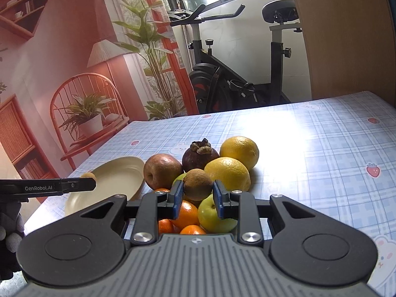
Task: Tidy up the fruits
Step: 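Carry both small brown fruits over the plate and open both tools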
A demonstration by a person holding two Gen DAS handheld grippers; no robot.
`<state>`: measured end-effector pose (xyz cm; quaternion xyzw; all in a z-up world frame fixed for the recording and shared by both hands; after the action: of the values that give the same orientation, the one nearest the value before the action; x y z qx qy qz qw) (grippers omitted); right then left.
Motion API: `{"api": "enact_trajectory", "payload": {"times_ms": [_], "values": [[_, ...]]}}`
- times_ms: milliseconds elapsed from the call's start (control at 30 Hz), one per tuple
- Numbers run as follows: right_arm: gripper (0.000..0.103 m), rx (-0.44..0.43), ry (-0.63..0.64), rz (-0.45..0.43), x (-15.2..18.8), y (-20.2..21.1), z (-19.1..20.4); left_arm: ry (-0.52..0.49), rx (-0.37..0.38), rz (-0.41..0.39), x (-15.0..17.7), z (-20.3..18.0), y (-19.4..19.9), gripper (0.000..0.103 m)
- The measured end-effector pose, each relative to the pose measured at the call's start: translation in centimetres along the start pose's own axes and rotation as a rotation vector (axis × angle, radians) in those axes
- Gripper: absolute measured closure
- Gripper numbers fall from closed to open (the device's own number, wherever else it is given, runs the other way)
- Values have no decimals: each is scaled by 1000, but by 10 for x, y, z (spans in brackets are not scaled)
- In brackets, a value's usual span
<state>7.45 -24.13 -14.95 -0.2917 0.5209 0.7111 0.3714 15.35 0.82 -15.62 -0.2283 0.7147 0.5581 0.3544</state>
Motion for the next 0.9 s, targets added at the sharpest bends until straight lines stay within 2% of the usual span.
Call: {"api": "enact_trajectory", "payload": {"times_ms": [133, 233, 500, 733, 900], "values": [[75, -56, 62, 0, -27, -16, 19, 34, -7, -5, -17, 21, 0, 75], [75, -92, 123, 7, -43, -35, 39, 24, -35, -12, -31, 33, -1, 75], [75, -158, 256, 98, -57, -99, 100, 86, -60, 47, -45, 68, -23, 75], [75, -149, 343, 228, -49, -154, 126, 90, -48, 103, -36, 88, -42, 75], [75, -116, 377, 287, -45, -182, 128, 85, -29, 142, -30, 95, -56, 75]]}}
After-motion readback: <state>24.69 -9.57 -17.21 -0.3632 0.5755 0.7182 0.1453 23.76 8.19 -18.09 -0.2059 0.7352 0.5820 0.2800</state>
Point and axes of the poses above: each gripper's, at about its wrist camera, not at the fingertips, and y roughly against the way its jaws point, z to its left, x to its underside, the point moved 2 cm from there along -y, roughly the way its jaws point, and after that the axes turned 4 degrees about z, right-handed, at the moved point
